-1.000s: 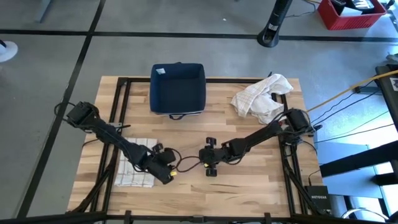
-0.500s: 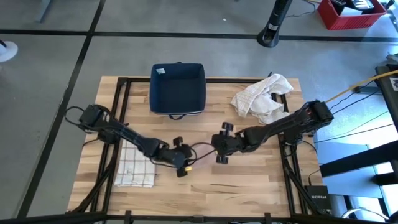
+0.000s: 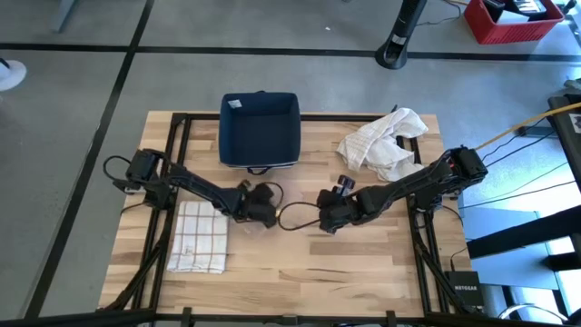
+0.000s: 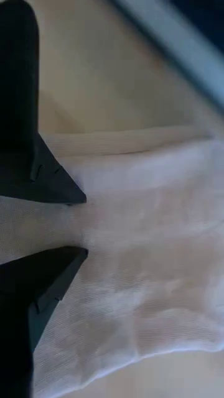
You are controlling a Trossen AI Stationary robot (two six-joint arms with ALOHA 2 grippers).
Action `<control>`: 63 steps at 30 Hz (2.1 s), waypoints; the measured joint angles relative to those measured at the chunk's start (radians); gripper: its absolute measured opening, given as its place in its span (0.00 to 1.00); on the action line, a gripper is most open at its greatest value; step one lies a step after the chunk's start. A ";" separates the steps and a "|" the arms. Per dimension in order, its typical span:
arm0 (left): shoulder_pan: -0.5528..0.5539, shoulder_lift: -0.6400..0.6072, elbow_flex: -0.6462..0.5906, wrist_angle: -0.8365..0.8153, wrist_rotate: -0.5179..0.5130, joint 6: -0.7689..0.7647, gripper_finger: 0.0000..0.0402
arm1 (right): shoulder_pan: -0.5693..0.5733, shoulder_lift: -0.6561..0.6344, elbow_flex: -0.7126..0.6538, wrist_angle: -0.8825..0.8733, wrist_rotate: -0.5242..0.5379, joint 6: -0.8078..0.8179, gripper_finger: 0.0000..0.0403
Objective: Fold towel
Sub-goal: Fold the light brown towel, then fold the right white patterned towel
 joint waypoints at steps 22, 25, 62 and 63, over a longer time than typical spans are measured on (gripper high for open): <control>-0.071 -0.366 -0.008 -0.016 -0.031 0.188 0.29 | -0.288 -0.277 -0.110 -0.373 0.062 0.223 0.43; -0.089 -0.365 -0.007 -0.026 -0.033 0.205 0.29 | -0.306 -0.379 -0.245 -0.265 0.032 0.296 0.43; -0.095 -0.365 -0.005 0.007 -0.037 0.306 0.29 | -0.435 -0.380 -0.739 0.691 0.006 0.145 0.03; -0.095 -0.365 -0.005 0.012 -0.037 0.307 0.29 | -0.426 -0.380 -0.739 0.716 -0.026 0.129 0.03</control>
